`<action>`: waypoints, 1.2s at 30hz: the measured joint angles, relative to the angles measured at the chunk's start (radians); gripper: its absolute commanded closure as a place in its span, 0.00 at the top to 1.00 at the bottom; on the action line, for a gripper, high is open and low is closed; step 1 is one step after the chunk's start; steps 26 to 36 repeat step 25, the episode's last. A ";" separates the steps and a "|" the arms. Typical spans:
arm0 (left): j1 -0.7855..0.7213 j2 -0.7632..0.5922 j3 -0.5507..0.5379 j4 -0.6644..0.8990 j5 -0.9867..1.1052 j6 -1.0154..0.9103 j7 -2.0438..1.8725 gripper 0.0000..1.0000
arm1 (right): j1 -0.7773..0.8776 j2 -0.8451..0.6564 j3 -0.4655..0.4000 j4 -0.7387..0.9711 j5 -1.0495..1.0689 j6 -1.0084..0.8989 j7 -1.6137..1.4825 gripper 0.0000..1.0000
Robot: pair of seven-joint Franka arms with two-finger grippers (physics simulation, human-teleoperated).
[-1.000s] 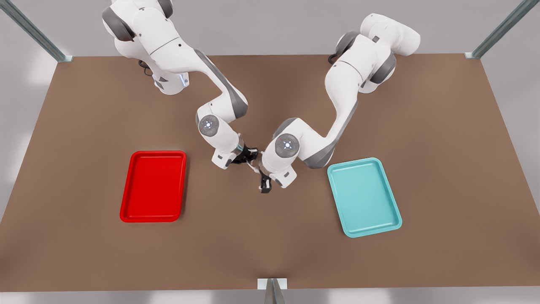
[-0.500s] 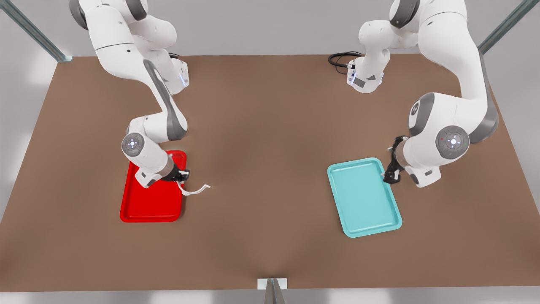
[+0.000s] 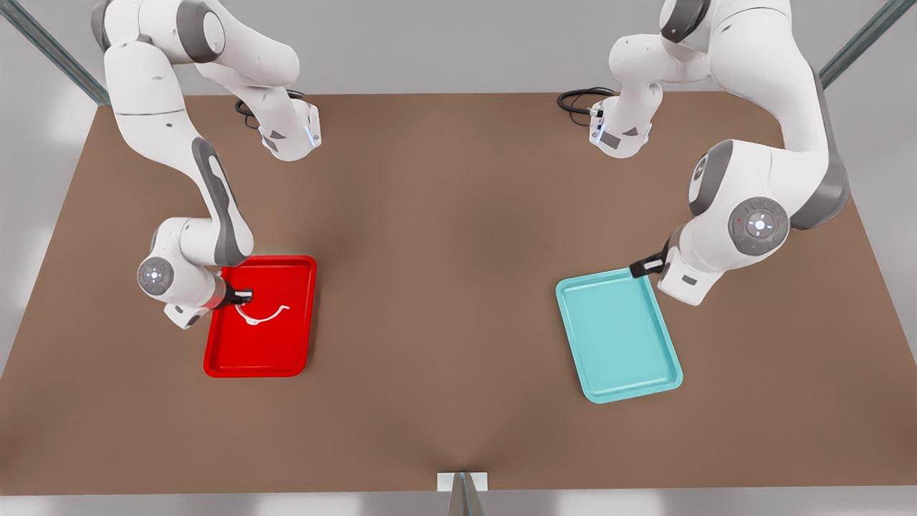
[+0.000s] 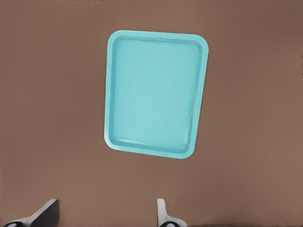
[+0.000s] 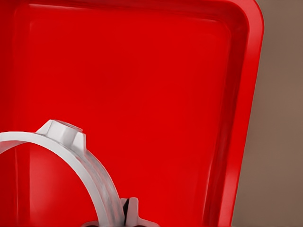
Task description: Take the drainage pipe clamp from the left arm, pass it to the right arm, and place it in the plate on the right side
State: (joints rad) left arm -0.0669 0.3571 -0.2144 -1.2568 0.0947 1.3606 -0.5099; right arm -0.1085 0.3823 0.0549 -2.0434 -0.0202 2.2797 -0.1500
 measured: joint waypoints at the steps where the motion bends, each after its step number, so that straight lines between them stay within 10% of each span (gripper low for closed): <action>1: 0.004 0.000 0.000 0.000 0.001 -0.002 0.038 1.00 | -0.004 0.004 0.000 0.000 -0.009 0.004 -0.006 1.00; 9: 0.007 0.000 0.000 0.000 0.004 -0.008 0.275 1.00 | -0.007 -0.024 0.007 0.069 -0.037 -0.020 -0.014 1.00; 17: 0.017 0.000 0.000 0.000 0.004 -0.009 0.428 1.00 | 0.070 -0.062 0.004 0.846 -0.041 -0.776 0.032 1.00; 36: 0.022 0.000 0.000 0.000 0.004 -0.010 0.526 1.00 | 0.059 -0.248 0.009 0.657 -0.045 -1.006 0.125 1.00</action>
